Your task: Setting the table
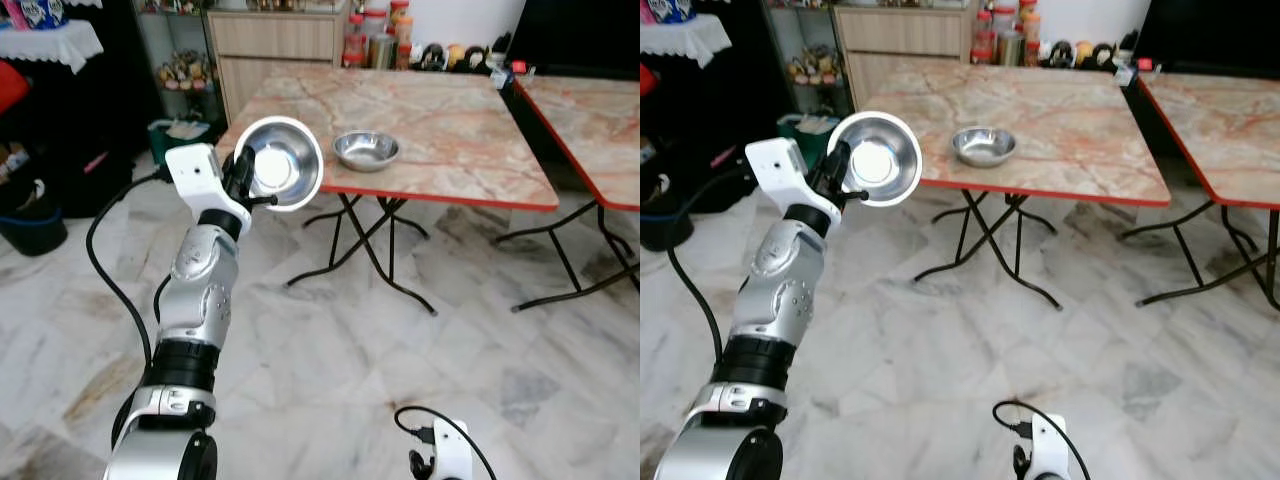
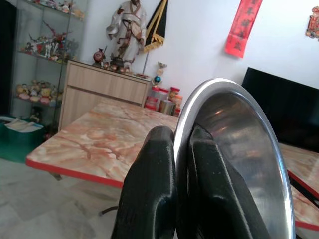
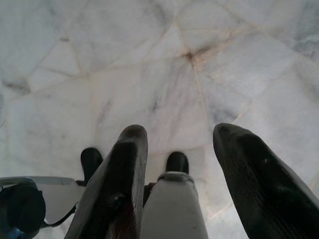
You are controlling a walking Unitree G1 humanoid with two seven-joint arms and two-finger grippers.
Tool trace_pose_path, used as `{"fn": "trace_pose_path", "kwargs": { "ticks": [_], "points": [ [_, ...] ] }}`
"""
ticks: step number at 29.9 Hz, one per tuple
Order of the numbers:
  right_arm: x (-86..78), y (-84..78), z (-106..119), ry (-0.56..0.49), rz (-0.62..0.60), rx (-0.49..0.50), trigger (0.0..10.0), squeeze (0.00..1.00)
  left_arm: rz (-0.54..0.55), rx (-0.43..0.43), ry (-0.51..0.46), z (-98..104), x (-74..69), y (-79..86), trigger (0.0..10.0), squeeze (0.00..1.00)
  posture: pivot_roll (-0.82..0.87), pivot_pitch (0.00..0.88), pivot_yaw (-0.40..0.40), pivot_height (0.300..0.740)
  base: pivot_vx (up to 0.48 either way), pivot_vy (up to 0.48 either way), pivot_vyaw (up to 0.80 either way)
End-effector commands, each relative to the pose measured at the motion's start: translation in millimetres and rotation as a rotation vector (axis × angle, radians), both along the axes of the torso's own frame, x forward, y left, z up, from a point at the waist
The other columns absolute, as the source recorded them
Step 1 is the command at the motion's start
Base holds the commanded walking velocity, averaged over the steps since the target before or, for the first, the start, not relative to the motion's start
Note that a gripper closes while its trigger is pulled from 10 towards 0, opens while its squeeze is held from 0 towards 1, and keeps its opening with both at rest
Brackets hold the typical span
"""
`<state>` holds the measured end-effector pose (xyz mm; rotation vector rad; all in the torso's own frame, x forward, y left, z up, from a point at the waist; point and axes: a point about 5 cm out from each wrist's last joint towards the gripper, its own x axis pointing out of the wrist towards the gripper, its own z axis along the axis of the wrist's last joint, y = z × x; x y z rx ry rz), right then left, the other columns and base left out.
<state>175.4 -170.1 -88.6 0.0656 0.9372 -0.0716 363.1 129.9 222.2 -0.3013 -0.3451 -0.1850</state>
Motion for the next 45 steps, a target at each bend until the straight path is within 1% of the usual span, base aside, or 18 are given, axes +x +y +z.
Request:
{"fn": "trace_pose_path", "kwargs": {
  "ticks": [1, 9, 11, 29, 45],
  "points": [
    [1.9, -3.2, 1.0, -0.002, 0.005, -0.011, 10.0, 0.00, -0.016, 0.044, -0.026, 6.9, 0.2, -6.2, 10.0, 0.00, -0.04, 0.000, 0.005, 0.740, 0.334, 0.000, 0.00],
    [3.6, -2.2, 1.7, -0.006, 0.000, 0.002, 10.0, 0.00, -0.015, 0.052, -0.030, 8.0, 0.2, -7.6, 10.0, 0.00, -0.04, 0.000, 0.001, 0.740, 0.480, 0.000, 0.00],
    [4.2, -1.7, 2.0, -0.008, -0.004, 0.009, 10.0, 0.00, -0.014, 0.052, -0.030, 7.9, 0.3, -7.4, 10.0, 0.00, -0.04, 0.000, 0.001, 0.740, 0.480, 0.000, -0.46],
    [1.9, -3.3, 1.0, -0.001, -0.007, -0.005, 10.0, 0.00, -0.013, 0.052, -0.023, 5.8, 0.1, -7.3, 10.0, 0.00, -0.04, 0.000, -0.002, 0.740, 0.480, 0.000, -0.03],
    [4.0, -4.9, 2.1, -0.005, -0.003, -0.012, 10.0, 0.00, -0.019, 0.054, -0.021, 5.3, 0.4, -8.6, 10.0, 0.00, -0.04, 0.000, -0.007, 0.740, 0.480, 0.000, 0.00]
  ]
}}
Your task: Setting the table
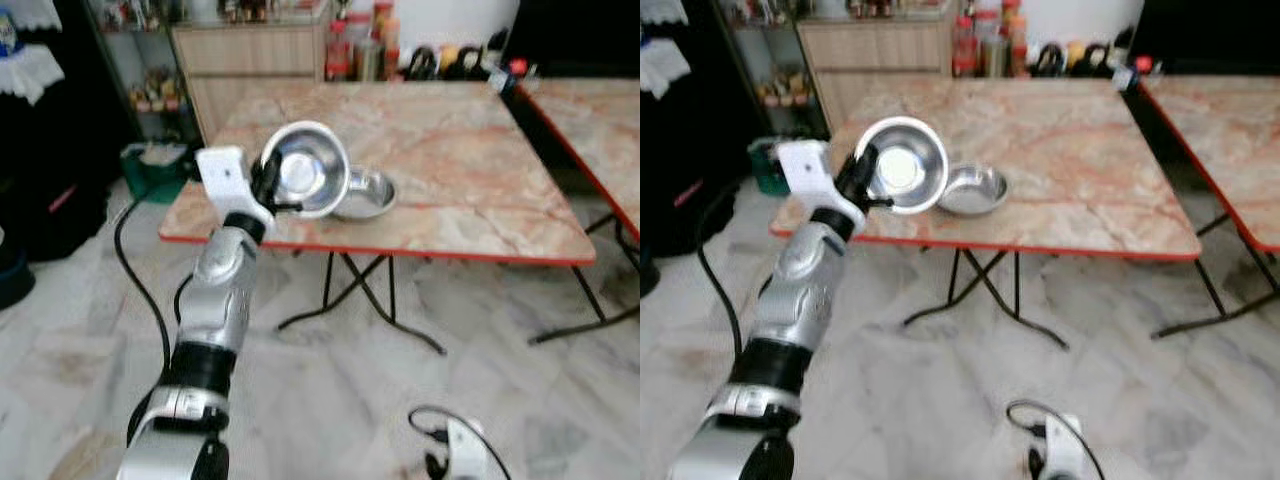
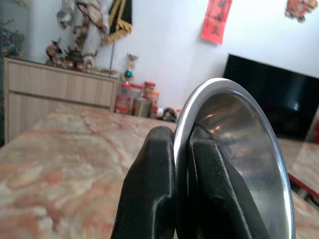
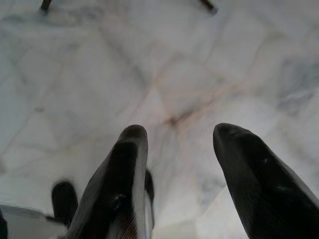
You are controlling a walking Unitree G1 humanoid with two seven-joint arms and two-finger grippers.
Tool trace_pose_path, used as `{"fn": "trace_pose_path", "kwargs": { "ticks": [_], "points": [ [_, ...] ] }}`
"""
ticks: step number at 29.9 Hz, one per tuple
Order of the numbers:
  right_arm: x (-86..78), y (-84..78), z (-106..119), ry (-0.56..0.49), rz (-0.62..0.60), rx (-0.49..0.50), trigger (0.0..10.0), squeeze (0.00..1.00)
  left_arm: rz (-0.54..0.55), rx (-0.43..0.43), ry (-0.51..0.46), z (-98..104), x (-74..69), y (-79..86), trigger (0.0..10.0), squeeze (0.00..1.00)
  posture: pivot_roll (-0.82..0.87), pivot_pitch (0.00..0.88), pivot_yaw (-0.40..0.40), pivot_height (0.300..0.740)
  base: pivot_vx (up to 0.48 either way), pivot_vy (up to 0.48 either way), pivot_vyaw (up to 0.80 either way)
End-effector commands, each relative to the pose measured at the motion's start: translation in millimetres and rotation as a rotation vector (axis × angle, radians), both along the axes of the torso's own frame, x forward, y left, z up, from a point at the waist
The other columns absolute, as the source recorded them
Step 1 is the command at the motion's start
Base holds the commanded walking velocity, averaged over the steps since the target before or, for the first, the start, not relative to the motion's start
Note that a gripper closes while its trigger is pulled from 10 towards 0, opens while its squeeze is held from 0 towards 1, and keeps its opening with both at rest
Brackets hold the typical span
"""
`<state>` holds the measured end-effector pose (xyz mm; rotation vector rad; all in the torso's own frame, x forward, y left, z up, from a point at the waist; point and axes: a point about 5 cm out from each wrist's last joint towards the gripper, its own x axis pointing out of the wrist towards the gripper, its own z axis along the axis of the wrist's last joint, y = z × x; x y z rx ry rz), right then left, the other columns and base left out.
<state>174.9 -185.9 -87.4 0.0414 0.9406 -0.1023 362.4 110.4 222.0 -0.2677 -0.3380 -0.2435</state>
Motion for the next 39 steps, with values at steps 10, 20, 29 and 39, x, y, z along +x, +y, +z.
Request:
{"fn": "trace_pose_path", "kwargs": {
  "ticks": [10, 20, 29, 39],
  "points": [
    [2.8, 11.0, 0, 0.003, 0.009, 0.029, 10.0, 0.00, 0.018, 0.015, -0.015, 5, 1.0, 8.3, 10.0, 0.00, -0.04, 0.000, -0.006, 0.740, 0.480, 0.000, -0.27],
    [3.2, 11.5, 0, 0.007, 0.020, 0.019, 10.0, 0.00, -0.019, 0.025, -0.014, 4, -0.4, 3.1, 10.0, 0.00, -0.03, 0.000, -0.005, 0.740, 0.480, 0.000, 0.00],
    [3.3, 12.5, 0, 0.011, 0.023, 0.020, 10.0, 0.00, -0.111, 0.024, 0.041, -12, -3.2, -9.7, 10.0, 0.00, -0.04, 0.000, -0.002, 0.740, 0.213, 0.000, 0.00],
    [2.8, 12.6, 0, 0.012, 0.027, 0.015, 10.0, 0.00, -0.059, -0.059, 0.184, -59, -7.0, -1.1, 10.0, 0.00, -0.03, 0.000, -0.003, 0.740, 0.000, 0.000, 0.00]
  ]
}}
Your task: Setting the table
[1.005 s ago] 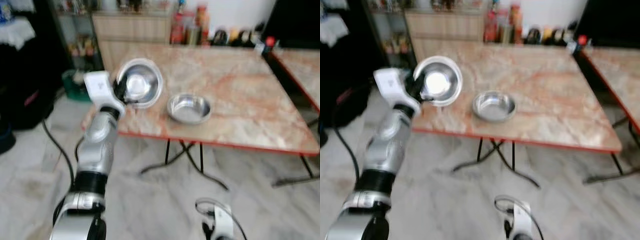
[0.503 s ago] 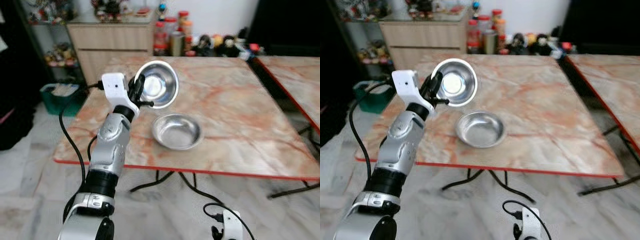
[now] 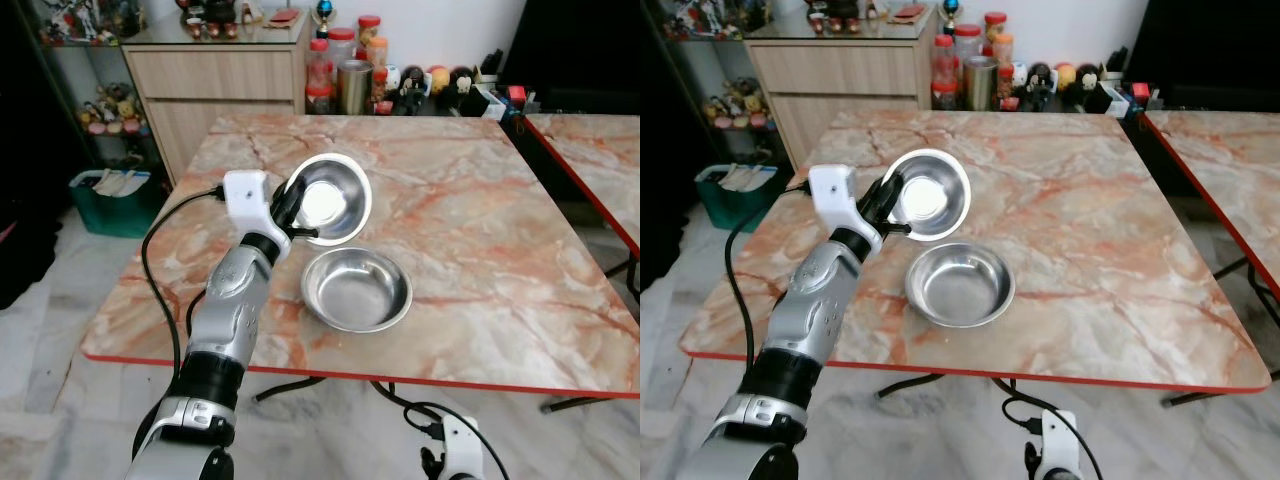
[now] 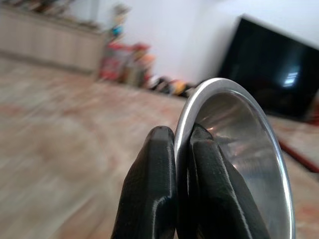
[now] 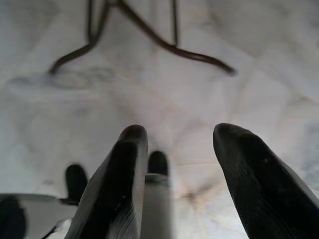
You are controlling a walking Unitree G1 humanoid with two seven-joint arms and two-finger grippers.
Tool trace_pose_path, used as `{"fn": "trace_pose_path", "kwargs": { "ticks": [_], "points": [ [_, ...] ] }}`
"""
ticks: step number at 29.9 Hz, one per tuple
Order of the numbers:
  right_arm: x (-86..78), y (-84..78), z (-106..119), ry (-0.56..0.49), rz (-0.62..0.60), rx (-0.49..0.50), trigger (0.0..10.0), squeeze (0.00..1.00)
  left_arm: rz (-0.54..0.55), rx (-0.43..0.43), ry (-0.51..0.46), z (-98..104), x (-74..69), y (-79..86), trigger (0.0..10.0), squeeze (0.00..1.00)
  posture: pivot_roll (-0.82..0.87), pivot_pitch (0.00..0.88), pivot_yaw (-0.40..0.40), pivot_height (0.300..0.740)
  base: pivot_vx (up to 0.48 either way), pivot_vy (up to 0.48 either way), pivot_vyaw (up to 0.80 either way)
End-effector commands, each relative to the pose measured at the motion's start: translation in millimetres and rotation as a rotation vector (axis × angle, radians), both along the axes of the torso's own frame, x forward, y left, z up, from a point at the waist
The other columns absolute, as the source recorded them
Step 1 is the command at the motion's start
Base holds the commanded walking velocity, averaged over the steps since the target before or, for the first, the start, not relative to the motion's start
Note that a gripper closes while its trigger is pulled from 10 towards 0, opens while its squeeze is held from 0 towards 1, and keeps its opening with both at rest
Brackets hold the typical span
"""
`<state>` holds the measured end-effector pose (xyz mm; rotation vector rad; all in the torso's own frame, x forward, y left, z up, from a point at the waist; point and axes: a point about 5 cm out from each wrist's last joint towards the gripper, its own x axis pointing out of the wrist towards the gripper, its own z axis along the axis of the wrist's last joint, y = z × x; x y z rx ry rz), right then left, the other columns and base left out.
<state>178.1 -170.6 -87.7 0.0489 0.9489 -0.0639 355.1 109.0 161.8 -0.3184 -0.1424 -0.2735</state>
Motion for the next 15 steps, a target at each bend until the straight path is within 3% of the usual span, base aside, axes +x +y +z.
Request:
{"fn": "trace_pose_path", "kwargs": {
  "ticks": [1, 7, 15],
  "points": [
    [-0.4, -2.7, 0, 0.005, -0.002, -0.009, 10.0, 0.00, 0.007, -0.039, -0.007, 1, 0.3, 0.3, 10.0, 0.00, -0.03, 0.000, -0.003, 0.740, 0.000, 0.000, 0.00],
    [-0.2, -3.1, 0, 0.005, 0.002, -0.012, 10.0, 0.00, -0.009, -0.190, 0.106, -16, -1.3, -0.9, 10.0, 0.00, -0.03, 0.000, -0.008, 0.740, 0.000, 0.000, 0.00],
    [0.2, -3.1, 0, -0.001, 0.002, -0.006, 10.0, 0.00, -0.030, -0.213, 0.098, -16, -6.2, -14.6, 10.0, 0.00, -0.03, 0.000, -0.008, 0.740, 0.000, 0.000, 0.00]
  ]
}}
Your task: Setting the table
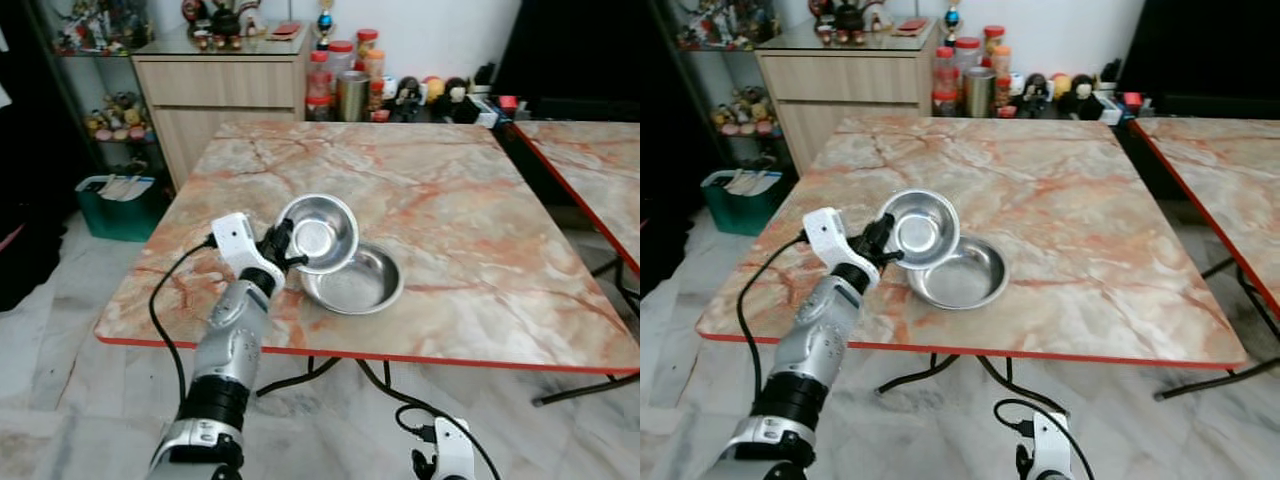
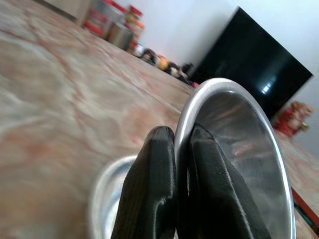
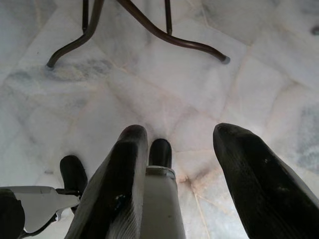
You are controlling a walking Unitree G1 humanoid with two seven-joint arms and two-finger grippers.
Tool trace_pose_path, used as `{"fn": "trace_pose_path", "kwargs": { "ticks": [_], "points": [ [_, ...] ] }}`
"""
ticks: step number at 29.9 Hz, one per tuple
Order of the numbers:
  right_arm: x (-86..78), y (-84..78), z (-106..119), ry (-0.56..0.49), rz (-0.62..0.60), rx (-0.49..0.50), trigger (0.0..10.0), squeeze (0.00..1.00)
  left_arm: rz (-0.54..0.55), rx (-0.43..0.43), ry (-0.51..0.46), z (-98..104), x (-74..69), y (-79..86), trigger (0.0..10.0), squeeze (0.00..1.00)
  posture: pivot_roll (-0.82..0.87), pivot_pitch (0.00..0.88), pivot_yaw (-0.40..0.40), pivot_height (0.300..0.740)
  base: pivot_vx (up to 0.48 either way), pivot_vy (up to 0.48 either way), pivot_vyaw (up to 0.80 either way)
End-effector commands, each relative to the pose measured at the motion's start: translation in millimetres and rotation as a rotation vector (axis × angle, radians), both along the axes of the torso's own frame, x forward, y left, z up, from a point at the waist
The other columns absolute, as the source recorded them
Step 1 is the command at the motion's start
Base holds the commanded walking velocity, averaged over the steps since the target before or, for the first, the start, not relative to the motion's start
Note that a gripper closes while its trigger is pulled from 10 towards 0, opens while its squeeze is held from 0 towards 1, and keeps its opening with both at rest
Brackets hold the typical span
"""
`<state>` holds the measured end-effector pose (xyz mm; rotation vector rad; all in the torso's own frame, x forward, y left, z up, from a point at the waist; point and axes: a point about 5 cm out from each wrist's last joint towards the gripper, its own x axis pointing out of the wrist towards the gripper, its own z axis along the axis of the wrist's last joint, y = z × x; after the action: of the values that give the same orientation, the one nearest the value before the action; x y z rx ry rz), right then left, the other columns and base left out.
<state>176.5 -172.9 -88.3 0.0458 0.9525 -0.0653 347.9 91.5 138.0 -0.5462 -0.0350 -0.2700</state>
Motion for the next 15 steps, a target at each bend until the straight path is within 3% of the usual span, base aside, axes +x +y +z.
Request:
{"fn": "trace_pose_path", "kwargs": {
  "ticks": [1, 11, 15],
  "points": [
    [1.8, -0.8, 0.9, -0.005, 0.002, -0.003, 10.0, 0.00, 0.006, -0.005, -0.033, 8.3, 1.0, 3.0, 10.0, 0.00, -0.03, 0.000, -0.008, 0.740, 0.000, 0.000, 0.00],
    [1.0, -0.2, 0.5, -0.001, 0.008, -0.003, 10.0, 0.00, -0.008, 0.050, -0.051, 12.3, 1.5, 0.1, 10.0, 0.00, -0.03, 0.000, -0.009, 0.740, 0.000, -0.304, 0.00],
    [0.6, 0.0, 0.2, 0.002, 0.009, -0.003, 10.0, 0.00, 0.001, 0.059, -0.050, 12.6, 2.8, 1.4, 10.0, 0.00, -0.03, 0.000, -0.009, 0.740, 0.000, 0.000, 0.00]
  ]
}}
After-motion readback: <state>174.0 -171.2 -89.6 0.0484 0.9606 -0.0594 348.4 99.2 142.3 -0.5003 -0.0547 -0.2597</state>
